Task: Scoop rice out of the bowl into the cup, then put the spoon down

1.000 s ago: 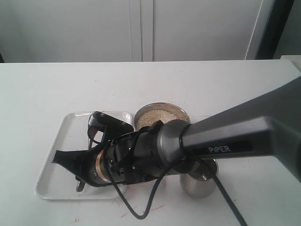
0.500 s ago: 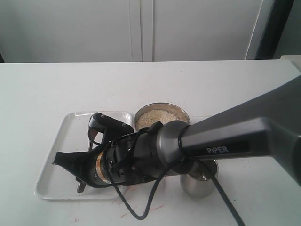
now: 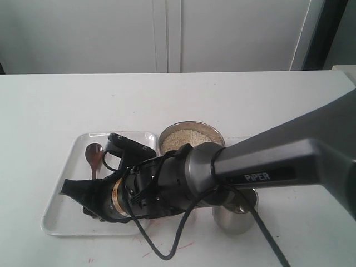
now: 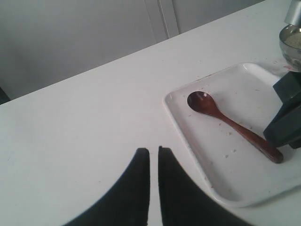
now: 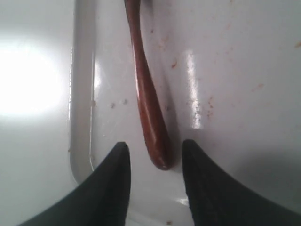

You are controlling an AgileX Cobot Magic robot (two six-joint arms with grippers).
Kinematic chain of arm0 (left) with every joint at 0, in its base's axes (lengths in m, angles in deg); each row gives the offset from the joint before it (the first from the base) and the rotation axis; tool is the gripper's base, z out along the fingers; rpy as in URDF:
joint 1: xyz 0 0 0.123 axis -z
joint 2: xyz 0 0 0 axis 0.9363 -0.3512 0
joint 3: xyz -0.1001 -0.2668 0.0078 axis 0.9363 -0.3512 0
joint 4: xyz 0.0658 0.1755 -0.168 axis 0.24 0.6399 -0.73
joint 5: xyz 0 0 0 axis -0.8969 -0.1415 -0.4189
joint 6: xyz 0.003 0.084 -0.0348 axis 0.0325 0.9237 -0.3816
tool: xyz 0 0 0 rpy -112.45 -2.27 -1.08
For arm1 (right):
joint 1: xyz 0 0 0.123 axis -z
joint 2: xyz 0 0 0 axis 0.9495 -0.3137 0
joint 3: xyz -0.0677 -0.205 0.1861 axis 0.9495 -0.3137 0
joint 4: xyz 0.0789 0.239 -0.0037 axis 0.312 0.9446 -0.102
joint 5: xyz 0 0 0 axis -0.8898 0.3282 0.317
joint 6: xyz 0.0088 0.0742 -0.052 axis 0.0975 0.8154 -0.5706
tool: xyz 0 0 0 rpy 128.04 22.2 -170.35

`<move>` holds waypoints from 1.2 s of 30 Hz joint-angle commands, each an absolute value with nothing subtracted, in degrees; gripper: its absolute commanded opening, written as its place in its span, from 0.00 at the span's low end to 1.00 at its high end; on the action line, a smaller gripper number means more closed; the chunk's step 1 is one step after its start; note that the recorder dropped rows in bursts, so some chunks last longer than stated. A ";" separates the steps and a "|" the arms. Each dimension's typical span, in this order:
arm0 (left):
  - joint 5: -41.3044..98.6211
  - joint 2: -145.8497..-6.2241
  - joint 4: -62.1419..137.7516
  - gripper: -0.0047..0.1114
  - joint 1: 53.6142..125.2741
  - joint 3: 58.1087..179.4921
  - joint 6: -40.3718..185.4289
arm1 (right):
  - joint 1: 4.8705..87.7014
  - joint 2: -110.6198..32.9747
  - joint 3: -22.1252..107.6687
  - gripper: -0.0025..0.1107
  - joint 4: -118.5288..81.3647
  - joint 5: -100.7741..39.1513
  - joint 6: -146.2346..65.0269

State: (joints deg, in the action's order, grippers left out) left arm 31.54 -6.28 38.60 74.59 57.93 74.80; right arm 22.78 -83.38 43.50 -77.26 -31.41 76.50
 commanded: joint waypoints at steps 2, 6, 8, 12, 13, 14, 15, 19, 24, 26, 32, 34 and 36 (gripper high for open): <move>31.28 -6.22 38.32 0.16 74.75 58.11 74.89 | 23.21 -82.00 44.61 0.34 -77.61 -33.26 75.74; 31.28 -6.22 38.32 0.16 74.75 58.11 74.89 | 23.21 -79.29 44.61 0.28 -77.71 -31.44 75.28; 31.28 -6.22 38.32 0.16 74.75 58.11 74.89 | 23.21 -77.43 44.61 0.20 -77.71 -30.15 72.06; 31.28 -6.22 38.32 0.16 74.75 58.11 74.89 | 23.21 -73.66 44.61 0.05 -77.71 -28.33 65.42; 31.28 -6.22 38.32 0.16 74.75 58.11 74.89 | 23.21 -72.30 44.61 0.02 -77.71 -27.66 62.61; 31.28 -6.22 38.32 0.16 74.75 58.11 74.89 | 23.21 -70.89 44.61 0.02 -77.71 -27.35 59.92; 31.28 -6.22 38.32 0.16 74.75 58.11 74.89 | 23.21 -69.06 44.61 0.02 -77.71 -27.24 56.75; 31.28 -6.22 38.32 0.16 74.75 58.11 74.89 | 23.21 -64.48 44.61 0.02 -77.71 -26.97 48.85; 31.28 -6.22 38.32 0.16 74.75 58.11 74.89 | 23.21 -58.48 44.61 0.02 -77.71 -26.97 41.75; 31.28 -6.22 38.32 0.16 74.75 58.11 74.89 | 23.21 -55.85 44.61 0.02 -77.71 -26.36 40.17; 31.28 -6.22 38.32 0.16 74.75 58.11 74.89 | 23.21 -48.38 44.13 0.02 -77.71 -24.50 36.54; 31.28 -6.22 38.32 0.16 74.75 58.11 74.89 | 23.21 -45.42 43.22 0.02 -77.71 -24.50 34.72; 31.28 -6.22 38.32 0.16 74.75 58.11 74.89 | 23.21 -42.47 42.09 0.02 -77.71 -24.50 33.36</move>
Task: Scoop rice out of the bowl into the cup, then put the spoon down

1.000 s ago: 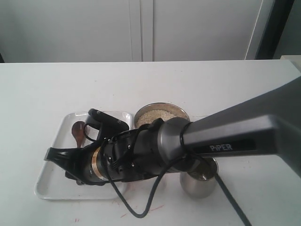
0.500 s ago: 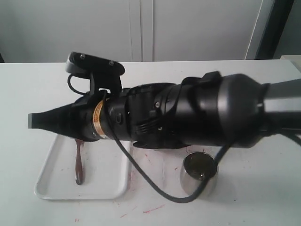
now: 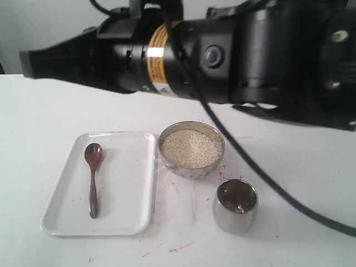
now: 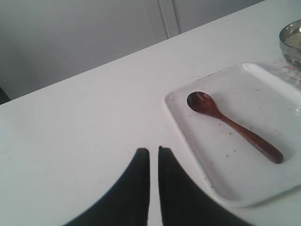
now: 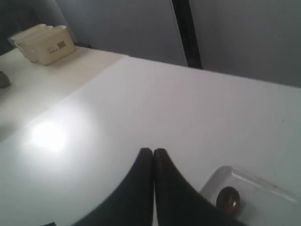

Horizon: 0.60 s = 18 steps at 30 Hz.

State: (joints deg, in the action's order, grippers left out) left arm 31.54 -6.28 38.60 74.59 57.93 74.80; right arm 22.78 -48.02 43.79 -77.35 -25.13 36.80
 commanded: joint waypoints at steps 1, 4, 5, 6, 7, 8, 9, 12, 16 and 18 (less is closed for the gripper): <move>31.28 -6.22 38.32 0.16 74.75 58.11 74.89 | 23.21 -40.98 41.33 0.02 -77.71 -24.41 32.52; 31.28 -6.22 38.32 0.16 74.75 58.11 74.89 | 23.21 -36.96 39.05 0.02 -77.71 -22.93 29.73; 31.28 -6.22 38.32 0.16 74.75 58.11 74.89 | 23.21 -35.80 38.14 0.02 -77.71 -22.35 29.16; 31.28 -6.22 38.32 0.16 74.75 58.11 74.89 | 23.21 -34.36 37.15 0.02 -77.71 -21.64 28.99; 31.28 -6.22 38.32 0.16 74.75 58.11 74.89 | 23.21 -32.89 36.17 0.02 -77.71 -20.97 28.74; 31.28 -6.22 38.32 0.16 74.75 58.11 74.89 | 23.21 -31.37 35.34 0.02 -77.71 -20.48 28.73; 31.28 -6.22 38.32 0.16 74.75 58.11 74.89 | 23.21 -29.82 34.30 0.02 -77.71 -19.57 27.92; 31.28 -6.22 38.32 0.16 74.75 58.11 74.89 | 23.21 -25.29 31.25 0.02 -77.58 -18.23 25.97; 31.28 -6.22 38.32 0.16 74.75 58.11 74.89 | 23.21 -19.15 26.91 0.02 -77.31 -17.88 24.58; 31.28 -6.22 38.32 0.16 74.75 58.11 74.89 | 23.07 -16.34 24.49 0.02 -77.31 -17.88 24.58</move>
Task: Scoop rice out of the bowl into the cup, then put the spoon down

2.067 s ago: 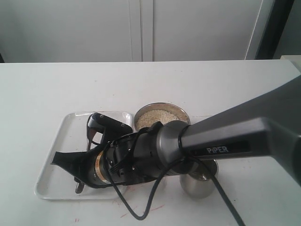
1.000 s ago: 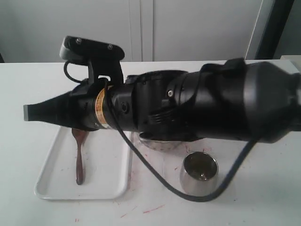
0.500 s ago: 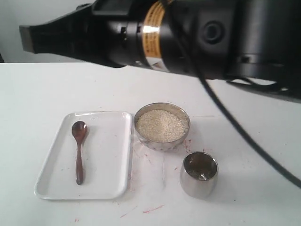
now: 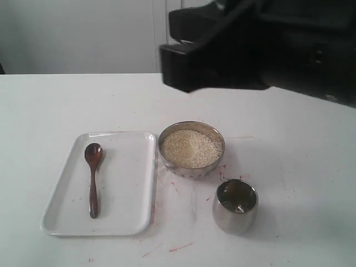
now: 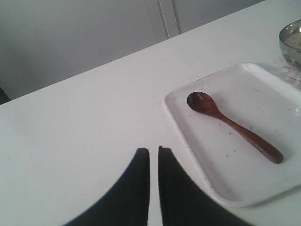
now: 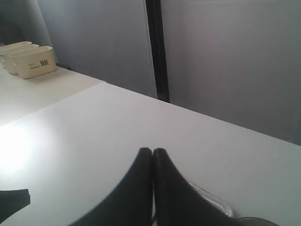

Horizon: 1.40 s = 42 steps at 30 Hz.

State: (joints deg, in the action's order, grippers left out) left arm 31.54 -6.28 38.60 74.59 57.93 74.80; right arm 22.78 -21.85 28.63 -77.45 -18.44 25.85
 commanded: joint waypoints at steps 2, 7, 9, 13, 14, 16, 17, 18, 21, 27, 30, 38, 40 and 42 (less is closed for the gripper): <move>31.28 -6.22 38.32 0.16 74.75 58.11 74.89 | 23.09 -13.46 21.92 0.02 -77.31 -17.88 24.58; 31.28 -6.22 38.32 0.16 74.75 58.11 74.89 | 23.09 -7.46 15.36 0.02 -77.31 -17.82 24.31; 31.28 -6.22 38.32 0.16 74.75 58.11 74.89 | 23.09 -5.60 12.51 0.02 -77.31 -17.82 24.31; 31.28 -6.22 38.32 0.16 74.75 58.11 74.89 | 23.09 -1.99 7.39 0.02 -77.06 -17.82 24.31; 31.28 -6.22 38.32 0.16 74.75 58.11 74.89 | 23.09 -1.23 6.43 0.02 -77.06 -18.12 24.31; 31.28 -6.22 38.32 0.16 74.75 58.11 74.89 | 23.09 0.16 4.24 0.02 -76.79 -18.99 24.31; 31.28 -6.22 38.32 0.16 74.75 58.11 74.89 | 23.09 0.68 3.37 0.02 -76.60 -19.45 24.31; 31.28 -6.22 38.32 0.16 74.75 58.11 74.89 | 23.09 1.21 2.38 0.02 -75.86 -19.95 24.31; 31.28 -6.22 38.32 0.16 74.75 58.11 74.89 | 23.09 2.91 -0.29 0.02 -73.51 -21.40 24.31; 31.28 -6.22 38.32 0.16 74.75 58.11 74.89 | 23.09 7.21 -6.97 0.02 -72.43 -23.22 24.31; 31.28 -6.22 38.32 0.16 74.75 58.11 74.89 | 23.09 9.48 -9.59 0.02 -72.43 -23.10 24.31; 31.28 -6.22 38.32 0.16 74.75 58.11 74.89 | 23.09 9.98 -12.86 0.02 -71.70 -23.62 27.78; 31.28 -6.22 38.32 0.16 74.75 58.11 74.89 | 23.09 9.98 -13.92 0.02 -72.20 -24.03 27.78; 31.28 -6.22 38.32 0.16 74.75 58.11 74.89 | 23.09 9.98 -14.57 0.02 -72.19 -24.54 27.78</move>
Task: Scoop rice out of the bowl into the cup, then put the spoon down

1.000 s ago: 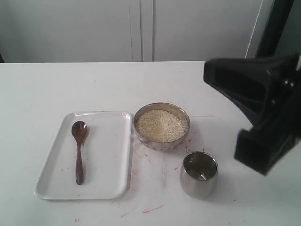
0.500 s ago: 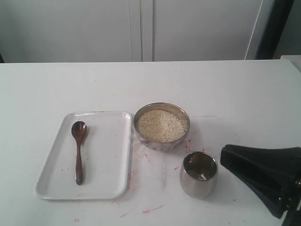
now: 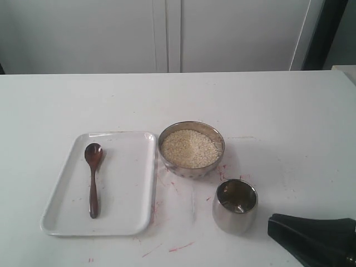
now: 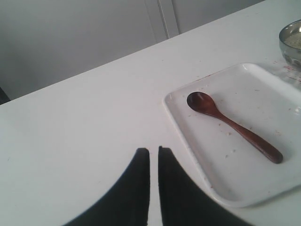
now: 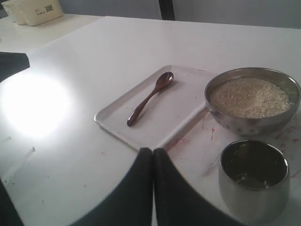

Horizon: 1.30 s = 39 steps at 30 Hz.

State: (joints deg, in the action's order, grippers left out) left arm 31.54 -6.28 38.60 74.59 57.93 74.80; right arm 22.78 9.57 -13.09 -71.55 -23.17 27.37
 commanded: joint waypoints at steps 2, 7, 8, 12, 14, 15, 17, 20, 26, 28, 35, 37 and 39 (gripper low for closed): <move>31.28 -6.22 38.32 0.16 74.75 58.11 74.89 | 23.09 9.98 -15.49 0.02 -72.19 -25.05 27.08; 31.28 -6.22 38.32 0.16 74.75 58.11 74.89 | 23.09 9.98 -17.89 0.02 -72.35 -27.20 22.41; 31.28 -6.22 38.32 0.16 74.75 58.11 74.89 | 23.09 9.98 -18.55 0.02 -72.35 -27.80 21.52; 31.28 -6.22 38.32 0.16 74.75 58.11 74.89 | 23.09 9.98 -20.15 0.02 -73.92 -28.56 21.51; 31.28 -6.22 38.32 0.16 74.75 58.11 74.89 | 23.09 9.98 -21.13 0.02 -75.04 -28.71 21.51; 31.28 -6.22 38.32 0.16 74.75 58.11 74.89 | 23.09 9.98 -21.47 0.02 -75.19 -28.89 21.51; 31.28 -6.22 38.32 0.16 74.75 58.11 74.89 | 23.09 9.98 -21.59 0.02 -75.19 -29.58 21.37; 31.28 -6.22 38.32 0.16 74.75 58.11 74.89 | 23.09 9.98 -21.59 0.02 -75.19 -29.70 21.09; 31.28 -6.22 38.32 0.16 74.75 58.11 74.89 | 23.09 9.98 -22.13 0.02 -75.19 -31.44 18.96; 31.28 -6.22 38.32 0.16 74.75 58.11 74.89 | 23.09 9.98 -22.13 0.02 -74.92 -33.52 18.96; 31.28 -6.22 38.32 0.16 74.75 58.11 74.89 | 23.09 9.98 -22.13 0.02 -69.56 -36.77 20.16; 31.28 -6.22 38.32 0.16 74.75 58.11 74.89 | 23.09 9.98 -22.13 0.02 -69.37 -37.04 20.68; 31.28 -6.22 38.32 0.16 74.75 58.11 74.89 | 23.09 9.98 -22.13 0.02 -69.26 -37.04 20.68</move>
State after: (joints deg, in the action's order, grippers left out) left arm 31.54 -6.28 38.60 74.59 57.93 74.80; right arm 22.78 9.57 -21.76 -69.82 -36.07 20.43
